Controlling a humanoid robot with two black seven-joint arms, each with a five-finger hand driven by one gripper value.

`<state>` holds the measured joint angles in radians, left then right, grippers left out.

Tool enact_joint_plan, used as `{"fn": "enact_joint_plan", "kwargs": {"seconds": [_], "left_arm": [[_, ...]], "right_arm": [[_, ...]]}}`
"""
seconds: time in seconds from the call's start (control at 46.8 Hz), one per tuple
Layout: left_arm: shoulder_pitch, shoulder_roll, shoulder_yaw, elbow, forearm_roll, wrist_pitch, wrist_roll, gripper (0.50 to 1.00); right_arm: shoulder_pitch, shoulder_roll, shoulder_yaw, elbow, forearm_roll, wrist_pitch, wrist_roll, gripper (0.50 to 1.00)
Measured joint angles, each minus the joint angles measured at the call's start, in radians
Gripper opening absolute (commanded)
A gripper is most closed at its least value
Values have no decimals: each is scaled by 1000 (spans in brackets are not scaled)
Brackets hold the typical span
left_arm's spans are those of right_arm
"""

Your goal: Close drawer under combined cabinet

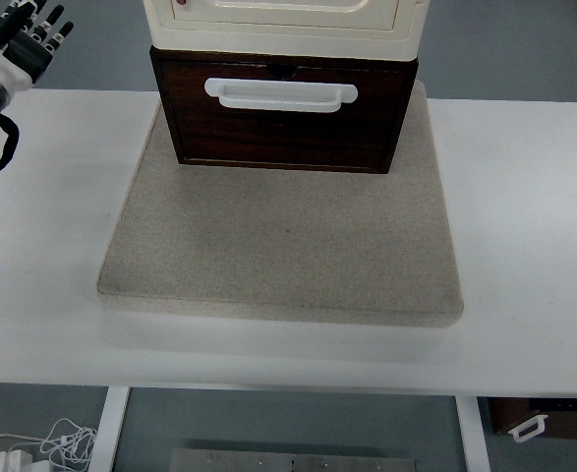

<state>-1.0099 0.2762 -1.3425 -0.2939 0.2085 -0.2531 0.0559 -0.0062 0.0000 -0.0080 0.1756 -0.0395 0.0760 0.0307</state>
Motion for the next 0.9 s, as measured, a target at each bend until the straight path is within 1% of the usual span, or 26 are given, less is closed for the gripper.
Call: {"fn": "enact_joint_plan", "kwargs": {"seconds": [0.299, 0.406, 0.77, 0.898], "left_arm": [[7, -75, -3, 4, -7, -4, -23, 1000], [15, -80, -2, 2, -57, -19, -37, 1000], [16, -90, -2, -5, -141, -71, -40, 1000], [16, -100, -1, -7, -151, -78, -41, 1000]], "right_arm": [[0, 0, 6, 1, 1, 1, 0, 952], [0, 0, 5, 1, 2, 1, 0, 952], [0, 0, 6, 1, 2, 1, 0, 952], [0, 0, 6, 1, 2, 1, 0, 952]]}}
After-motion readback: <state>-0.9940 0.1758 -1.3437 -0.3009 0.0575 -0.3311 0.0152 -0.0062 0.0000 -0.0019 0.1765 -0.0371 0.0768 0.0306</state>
